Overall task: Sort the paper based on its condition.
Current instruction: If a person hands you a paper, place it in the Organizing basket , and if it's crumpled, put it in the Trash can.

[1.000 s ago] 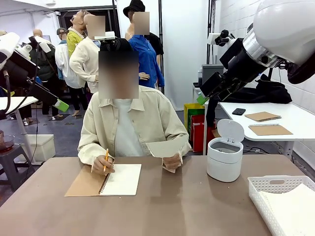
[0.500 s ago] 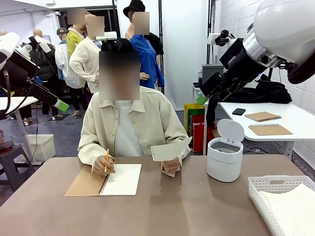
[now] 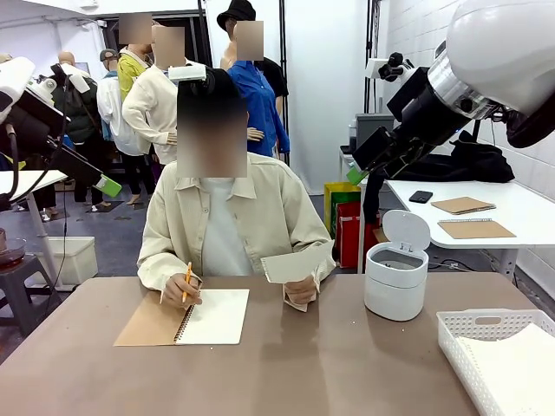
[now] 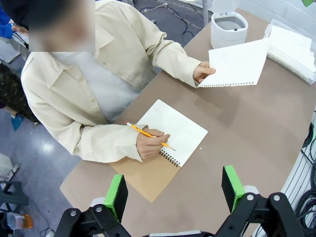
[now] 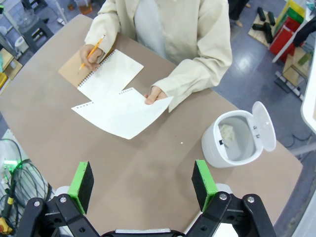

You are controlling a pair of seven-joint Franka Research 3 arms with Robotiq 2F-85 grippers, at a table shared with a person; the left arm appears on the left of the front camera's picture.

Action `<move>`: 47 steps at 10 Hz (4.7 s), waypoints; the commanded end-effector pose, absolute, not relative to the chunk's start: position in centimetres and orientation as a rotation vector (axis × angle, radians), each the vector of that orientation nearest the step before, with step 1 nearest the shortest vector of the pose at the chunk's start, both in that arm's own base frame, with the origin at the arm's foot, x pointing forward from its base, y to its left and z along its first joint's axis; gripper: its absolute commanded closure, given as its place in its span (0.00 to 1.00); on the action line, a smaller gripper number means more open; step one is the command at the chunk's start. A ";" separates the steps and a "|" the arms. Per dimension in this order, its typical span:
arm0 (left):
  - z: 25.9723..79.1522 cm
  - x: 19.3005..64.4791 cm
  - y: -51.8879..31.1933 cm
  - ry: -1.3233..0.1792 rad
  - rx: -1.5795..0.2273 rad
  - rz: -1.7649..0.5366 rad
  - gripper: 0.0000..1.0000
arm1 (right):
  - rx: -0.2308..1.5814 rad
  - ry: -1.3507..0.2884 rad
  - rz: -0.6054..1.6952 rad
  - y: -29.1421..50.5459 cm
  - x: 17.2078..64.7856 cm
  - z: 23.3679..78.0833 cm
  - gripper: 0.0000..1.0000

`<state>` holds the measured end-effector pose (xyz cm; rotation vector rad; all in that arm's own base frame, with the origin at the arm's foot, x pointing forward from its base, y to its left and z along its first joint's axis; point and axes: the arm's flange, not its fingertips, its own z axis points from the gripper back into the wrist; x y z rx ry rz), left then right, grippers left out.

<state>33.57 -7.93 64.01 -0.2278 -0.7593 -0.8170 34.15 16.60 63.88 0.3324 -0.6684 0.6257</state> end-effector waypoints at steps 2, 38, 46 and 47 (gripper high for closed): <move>64.0 33.6 -8.0 -0.761 -0.237 -0.815 0.00 | 0.332 -0.669 0.626 16.6 34.2 63.9 0.00; 64.0 33.6 -8.0 -0.761 -0.237 -0.815 0.00 | 1.072 0.327 -0.187 20.1 47.4 45.9 0.20; 64.0 33.6 -8.0 -0.761 -0.237 -0.815 0.00 | 1.086 0.350 -0.215 19.9 47.6 45.8 1.00; 64.0 33.6 -8.0 -0.761 -0.237 -0.815 0.00 | 1.085 0.351 -0.211 19.9 47.5 45.9 1.00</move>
